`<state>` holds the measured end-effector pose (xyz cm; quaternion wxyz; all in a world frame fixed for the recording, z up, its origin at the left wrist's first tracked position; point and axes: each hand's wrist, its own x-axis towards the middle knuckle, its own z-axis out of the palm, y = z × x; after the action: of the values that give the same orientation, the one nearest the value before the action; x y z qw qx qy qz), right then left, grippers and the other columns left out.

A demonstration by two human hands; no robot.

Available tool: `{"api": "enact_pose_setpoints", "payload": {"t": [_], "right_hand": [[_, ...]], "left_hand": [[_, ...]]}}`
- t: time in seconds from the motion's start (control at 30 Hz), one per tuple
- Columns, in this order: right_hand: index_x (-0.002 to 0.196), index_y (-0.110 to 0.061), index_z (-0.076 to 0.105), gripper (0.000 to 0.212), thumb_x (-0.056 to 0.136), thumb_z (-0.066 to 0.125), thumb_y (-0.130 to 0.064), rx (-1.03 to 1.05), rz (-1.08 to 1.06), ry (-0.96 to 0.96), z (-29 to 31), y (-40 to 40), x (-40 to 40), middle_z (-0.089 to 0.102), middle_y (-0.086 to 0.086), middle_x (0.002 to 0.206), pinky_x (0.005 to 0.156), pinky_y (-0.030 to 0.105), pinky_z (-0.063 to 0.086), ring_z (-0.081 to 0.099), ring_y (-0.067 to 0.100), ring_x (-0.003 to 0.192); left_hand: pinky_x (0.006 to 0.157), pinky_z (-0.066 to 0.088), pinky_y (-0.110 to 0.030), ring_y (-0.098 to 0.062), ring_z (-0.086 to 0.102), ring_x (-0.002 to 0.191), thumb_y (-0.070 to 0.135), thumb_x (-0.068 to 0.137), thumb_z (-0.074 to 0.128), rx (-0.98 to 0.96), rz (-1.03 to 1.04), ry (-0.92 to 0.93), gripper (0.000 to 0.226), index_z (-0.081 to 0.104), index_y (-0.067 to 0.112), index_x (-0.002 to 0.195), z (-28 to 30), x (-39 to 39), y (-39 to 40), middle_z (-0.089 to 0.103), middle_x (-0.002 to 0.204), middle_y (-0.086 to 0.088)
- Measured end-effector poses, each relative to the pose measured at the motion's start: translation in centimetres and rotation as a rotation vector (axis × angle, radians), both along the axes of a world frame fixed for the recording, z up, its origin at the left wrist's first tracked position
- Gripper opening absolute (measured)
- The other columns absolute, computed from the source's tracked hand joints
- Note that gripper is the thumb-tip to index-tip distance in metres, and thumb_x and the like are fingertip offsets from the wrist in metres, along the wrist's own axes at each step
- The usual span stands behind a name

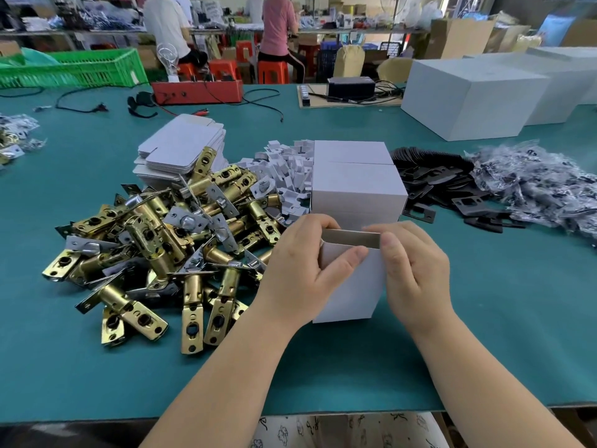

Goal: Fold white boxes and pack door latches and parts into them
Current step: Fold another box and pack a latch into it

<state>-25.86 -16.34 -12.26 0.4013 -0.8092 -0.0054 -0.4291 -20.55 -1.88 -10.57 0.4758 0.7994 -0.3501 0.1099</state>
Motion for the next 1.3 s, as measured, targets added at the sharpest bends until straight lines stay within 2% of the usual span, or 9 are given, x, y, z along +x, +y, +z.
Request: {"api": "enact_pose_setpoints", "payload": {"t": [0.1,0.27,0.4,0.6,0.73,0.87,1.03,1.2,1.3], "right_hand": [[0.109,-0.009,0.064,0.034,0.089,0.044,-0.027,0.003,-0.038,-0.087,0.2,-0.1,-0.1,0.059,-0.002,0.096,0.086,0.022,0.042,0.055,0.014,0.092],[0.115,-0.001,0.06,0.03,0.093,0.042,-0.01,-0.293,-0.113,-0.289,0.4,0.0,0.2,0.056,0.006,0.109,0.096,0.022,0.036,0.051,0.021,0.1],[0.136,-0.005,0.041,0.05,0.098,0.037,-0.037,-0.151,0.04,-0.048,0.4,0.0,-0.1,0.055,-0.006,0.119,0.095,0.013,0.035,0.053,0.015,0.102],[0.144,-0.027,0.02,0.071,0.083,0.051,-0.046,0.035,0.193,0.133,0.0,0.4,-0.5,0.052,-0.024,0.123,0.087,0.0,0.031,0.05,-0.018,0.106],[0.146,-0.024,0.012,0.075,0.084,0.052,-0.038,0.022,0.276,0.125,-0.1,0.4,-0.4,0.052,-0.015,0.122,0.096,0.006,0.029,0.049,-0.007,0.114],[0.139,-0.038,0.007,0.072,0.083,0.052,-0.041,-0.009,0.234,0.11,-0.3,0.6,-0.4,0.045,-0.016,0.118,0.097,0.01,0.031,0.045,-0.001,0.112],[0.134,-0.033,0.021,0.061,0.081,0.051,-0.033,-0.03,0.177,0.014,-0.2,0.7,-0.2,0.041,-0.012,0.119,0.097,0.014,0.033,0.044,0.005,0.109],[0.112,-0.018,0.049,0.037,0.075,0.05,-0.022,-0.054,0.169,-0.028,0.1,0.6,0.0,0.046,-0.008,0.108,0.092,0.007,0.031,0.043,-0.008,0.104],[0.097,-0.016,0.054,0.022,0.079,0.046,-0.025,0.018,0.152,-0.004,0.1,0.2,0.0,0.048,-0.008,0.102,0.086,0.006,0.033,0.044,-0.01,0.098]], "left_hand": [[0.073,0.036,-0.011,-0.002,0.047,0.081,0.048,0.089,0.055,-0.016,-0.023,-0.039,0.045,0.058,0.007,0.108,-0.2,0.0,-0.1,0.05,0.089,0.013],[0.078,0.046,-0.03,-0.023,0.059,0.087,0.046,0.096,0.044,-0.07,-0.039,-0.201,0.052,0.059,-0.001,0.112,-0.4,-0.5,-0.3,0.062,0.098,-0.009],[0.092,0.041,-0.019,-0.01,0.052,0.108,0.043,0.096,0.041,-0.09,-0.089,-0.062,0.05,0.051,0.005,0.127,-0.6,-0.4,-0.4,0.053,0.116,0.004],[0.095,0.04,-0.018,-0.001,0.049,0.113,0.052,0.092,0.036,-0.067,-0.149,0.089,0.048,0.034,0.03,0.134,-1.0,0.1,0.1,0.049,0.117,0.018],[0.095,0.042,-0.019,-0.003,0.049,0.113,0.047,0.095,0.036,-0.083,-0.192,0.069,0.043,0.032,0.03,0.135,-1.2,0.2,0.0,0.049,0.116,0.015],[0.095,0.046,-0.029,-0.014,0.052,0.114,0.046,0.096,0.036,-0.126,-0.274,0.129,0.039,0.027,0.04,0.134,-1.4,0.1,0.1,0.049,0.118,0.005],[0.103,0.034,-0.018,-0.005,0.043,0.122,0.069,0.093,0.025,-0.121,-0.209,0.07,0.057,0.029,0.033,0.137,-1.3,0.0,-0.1,0.046,0.125,0.003],[0.084,0.037,-0.005,0.007,0.05,0.097,0.019,0.098,0.04,-0.259,0.226,0.049,0.026,0.056,0.017,0.119,0.0,1.6,0.4,0.053,0.106,0.008],[0.085,0.041,-0.018,-0.006,0.052,0.096,0.005,0.094,0.046,-0.038,0.375,0.07,0.029,0.057,0.015,0.119,1.1,2.8,1.3,0.056,0.108,0.002]]}}
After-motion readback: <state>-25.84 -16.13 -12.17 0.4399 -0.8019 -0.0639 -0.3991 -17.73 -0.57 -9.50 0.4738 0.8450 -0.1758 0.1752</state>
